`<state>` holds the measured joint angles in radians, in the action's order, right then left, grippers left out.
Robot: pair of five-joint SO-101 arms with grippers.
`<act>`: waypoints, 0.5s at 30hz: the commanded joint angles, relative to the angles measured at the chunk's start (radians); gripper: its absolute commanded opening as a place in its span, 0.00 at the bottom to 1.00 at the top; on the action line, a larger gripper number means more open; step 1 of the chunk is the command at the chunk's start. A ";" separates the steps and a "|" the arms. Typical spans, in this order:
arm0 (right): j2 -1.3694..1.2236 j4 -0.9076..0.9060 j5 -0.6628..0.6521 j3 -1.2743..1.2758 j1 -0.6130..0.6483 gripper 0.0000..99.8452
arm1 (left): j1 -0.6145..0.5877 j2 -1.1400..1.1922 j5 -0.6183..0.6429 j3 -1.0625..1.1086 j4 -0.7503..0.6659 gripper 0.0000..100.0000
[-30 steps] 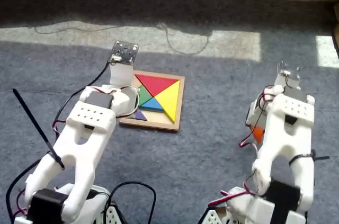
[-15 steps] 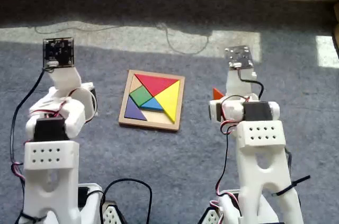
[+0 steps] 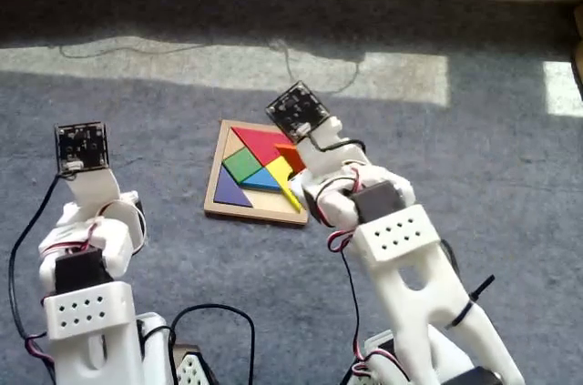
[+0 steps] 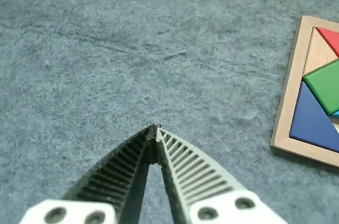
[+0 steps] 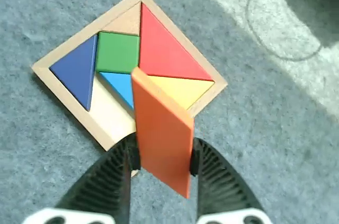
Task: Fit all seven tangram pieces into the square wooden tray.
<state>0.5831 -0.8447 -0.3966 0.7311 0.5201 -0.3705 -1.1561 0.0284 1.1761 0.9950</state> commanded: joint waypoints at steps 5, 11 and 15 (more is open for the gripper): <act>-0.315 0.125 -0.014 -0.107 0.116 0.00 | -0.162 -0.104 0.000 0.107 -0.106 0.01; -0.478 0.125 -0.018 -0.217 0.147 0.00 | -0.168 -0.163 0.000 0.165 -0.153 0.01; -0.544 0.124 -0.072 -0.248 0.148 0.00 | -0.165 -0.194 0.000 0.197 -0.183 0.01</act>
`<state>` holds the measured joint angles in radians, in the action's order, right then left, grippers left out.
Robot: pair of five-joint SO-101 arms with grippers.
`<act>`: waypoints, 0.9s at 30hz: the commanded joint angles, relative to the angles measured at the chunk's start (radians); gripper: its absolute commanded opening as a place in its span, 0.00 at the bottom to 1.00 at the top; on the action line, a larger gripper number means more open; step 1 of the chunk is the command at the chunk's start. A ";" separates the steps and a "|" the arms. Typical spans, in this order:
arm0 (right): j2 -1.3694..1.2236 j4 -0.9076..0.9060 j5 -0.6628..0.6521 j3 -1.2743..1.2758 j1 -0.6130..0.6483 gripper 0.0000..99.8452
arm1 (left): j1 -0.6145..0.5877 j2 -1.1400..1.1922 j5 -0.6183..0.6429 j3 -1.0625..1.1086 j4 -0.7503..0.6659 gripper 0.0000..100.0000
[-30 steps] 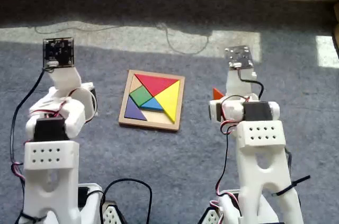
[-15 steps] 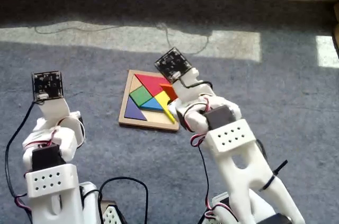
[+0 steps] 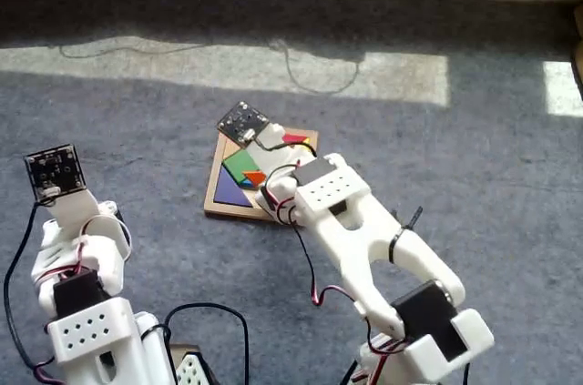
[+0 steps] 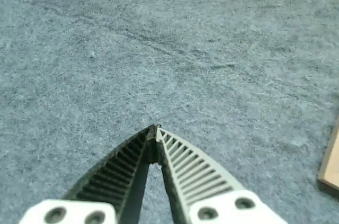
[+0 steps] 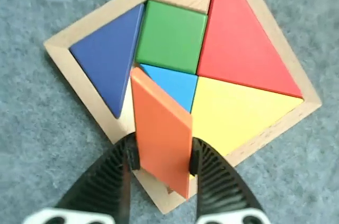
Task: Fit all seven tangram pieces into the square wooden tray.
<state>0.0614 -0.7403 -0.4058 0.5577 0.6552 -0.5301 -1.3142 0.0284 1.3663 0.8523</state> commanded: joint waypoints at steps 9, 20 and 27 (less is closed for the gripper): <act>-0.096 0.022 -0.190 -0.082 0.038 0.01 | 0.047 -0.074 -0.005 0.021 -0.040 0.01; -0.096 0.019 -0.075 -0.082 0.061 0.05 | 0.047 -0.076 -0.005 0.021 -0.040 0.01; -0.099 0.018 -0.058 -0.082 0.051 0.19 | 0.047 -0.076 -0.005 0.021 -0.040 0.01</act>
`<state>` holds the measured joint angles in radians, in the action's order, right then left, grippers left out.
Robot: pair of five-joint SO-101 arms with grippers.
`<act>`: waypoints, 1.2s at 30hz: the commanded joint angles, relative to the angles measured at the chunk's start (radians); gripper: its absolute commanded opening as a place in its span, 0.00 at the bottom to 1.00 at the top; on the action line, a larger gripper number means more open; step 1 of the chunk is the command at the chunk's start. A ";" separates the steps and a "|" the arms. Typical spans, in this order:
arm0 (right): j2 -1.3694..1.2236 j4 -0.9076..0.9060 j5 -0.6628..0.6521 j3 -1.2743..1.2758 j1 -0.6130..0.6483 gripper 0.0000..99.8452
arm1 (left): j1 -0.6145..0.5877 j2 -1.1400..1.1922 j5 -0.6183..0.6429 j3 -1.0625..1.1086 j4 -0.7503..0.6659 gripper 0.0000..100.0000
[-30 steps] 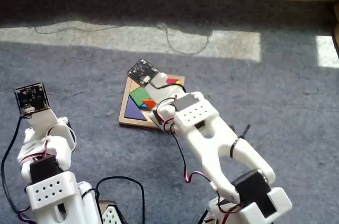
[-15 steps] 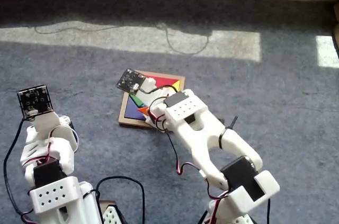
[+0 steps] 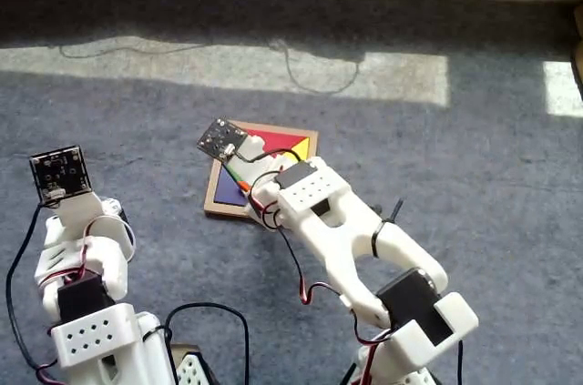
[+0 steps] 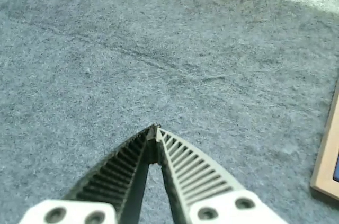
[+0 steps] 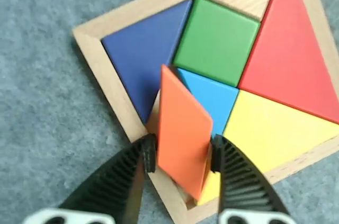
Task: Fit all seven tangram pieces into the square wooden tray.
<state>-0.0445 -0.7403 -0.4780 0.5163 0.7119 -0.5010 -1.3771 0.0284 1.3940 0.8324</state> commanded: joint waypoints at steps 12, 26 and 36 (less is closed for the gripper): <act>0.085 0.008 0.055 -0.033 -0.024 0.19 | 0.018 -0.013 -0.006 -0.007 -0.020 0.01; 0.005 -0.024 0.054 -0.070 -0.036 0.19 | 0.018 -0.013 -0.006 0.031 -0.106 0.01; -0.053 -0.028 0.054 -0.145 -0.045 0.07 | 0.018 -0.013 -0.006 0.031 -0.106 0.01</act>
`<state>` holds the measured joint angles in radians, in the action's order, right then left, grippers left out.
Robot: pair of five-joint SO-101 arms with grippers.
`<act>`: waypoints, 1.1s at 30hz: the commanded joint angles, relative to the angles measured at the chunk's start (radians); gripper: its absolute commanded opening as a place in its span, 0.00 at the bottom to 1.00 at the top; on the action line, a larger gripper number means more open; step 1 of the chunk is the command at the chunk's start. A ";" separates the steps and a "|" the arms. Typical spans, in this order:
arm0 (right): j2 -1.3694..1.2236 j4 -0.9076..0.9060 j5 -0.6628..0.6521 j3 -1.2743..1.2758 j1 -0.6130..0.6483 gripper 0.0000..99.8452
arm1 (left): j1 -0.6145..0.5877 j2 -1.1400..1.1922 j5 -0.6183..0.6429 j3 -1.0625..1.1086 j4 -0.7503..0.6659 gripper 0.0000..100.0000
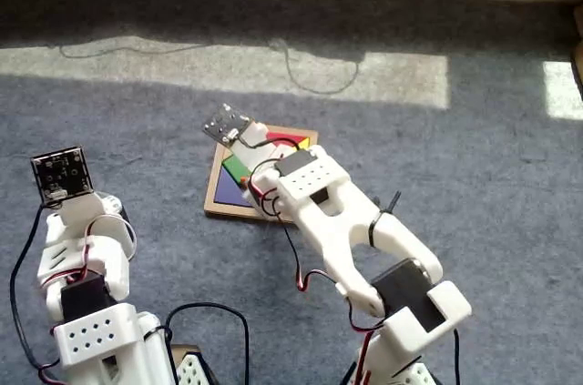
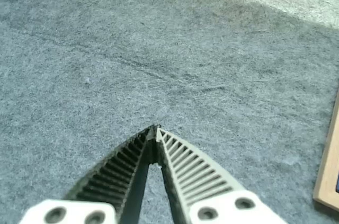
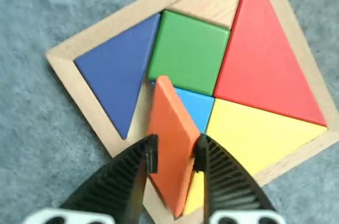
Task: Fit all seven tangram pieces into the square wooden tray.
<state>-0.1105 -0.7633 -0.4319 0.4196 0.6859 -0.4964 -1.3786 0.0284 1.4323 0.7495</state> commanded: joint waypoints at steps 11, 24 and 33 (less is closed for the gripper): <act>0.127 -0.004 0.005 -0.027 -0.033 0.01 | 0.013 -0.012 -0.006 -0.007 -0.023 0.01; 0.171 0.120 -0.169 0.064 -0.077 0.01 | 0.013 -0.012 -0.006 -0.007 -0.025 0.01; 0.173 0.203 -0.229 0.124 -0.087 0.01 | 0.013 -0.012 -0.006 -0.007 -0.026 0.01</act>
<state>0.0092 -0.5854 -0.6421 0.5286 0.6137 -0.4964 -1.3786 0.0284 1.4323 0.7465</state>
